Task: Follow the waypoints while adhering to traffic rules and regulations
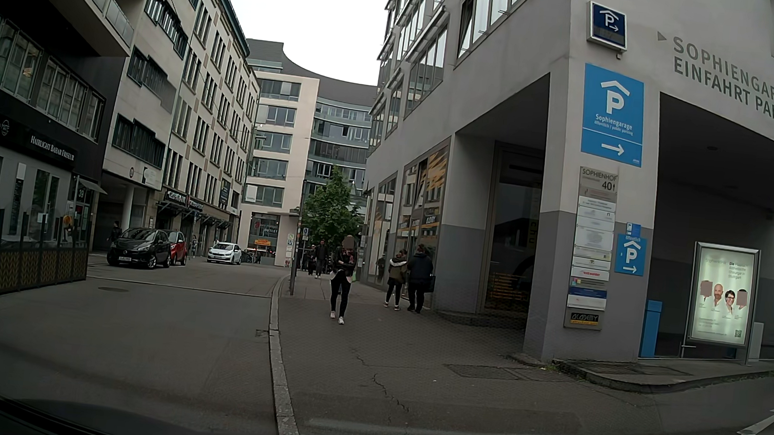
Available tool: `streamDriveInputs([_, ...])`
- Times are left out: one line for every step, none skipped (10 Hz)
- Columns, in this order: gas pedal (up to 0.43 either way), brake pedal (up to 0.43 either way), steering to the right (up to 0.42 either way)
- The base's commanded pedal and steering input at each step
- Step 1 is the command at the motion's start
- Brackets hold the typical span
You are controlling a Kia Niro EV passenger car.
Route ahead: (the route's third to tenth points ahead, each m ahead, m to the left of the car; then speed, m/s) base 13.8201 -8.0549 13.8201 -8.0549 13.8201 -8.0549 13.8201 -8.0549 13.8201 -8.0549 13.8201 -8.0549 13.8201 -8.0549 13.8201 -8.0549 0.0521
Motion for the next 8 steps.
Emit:
streamDriveInputs([0.000, 0.067, 0.725])
streamDriveInputs([0.000, 0.067, 0.724])
streamDriveInputs([0.000, 0.067, 0.724])
streamDriveInputs([0.000, 0.073, 0.723])
streamDriveInputs([0.000, 0.061, 0.723])
streamDriveInputs([0.000, 0.043, 0.722])
streamDriveInputs([0.000, 0.037, 0.722])
streamDriveInputs([0.000, 0.037, 0.722])
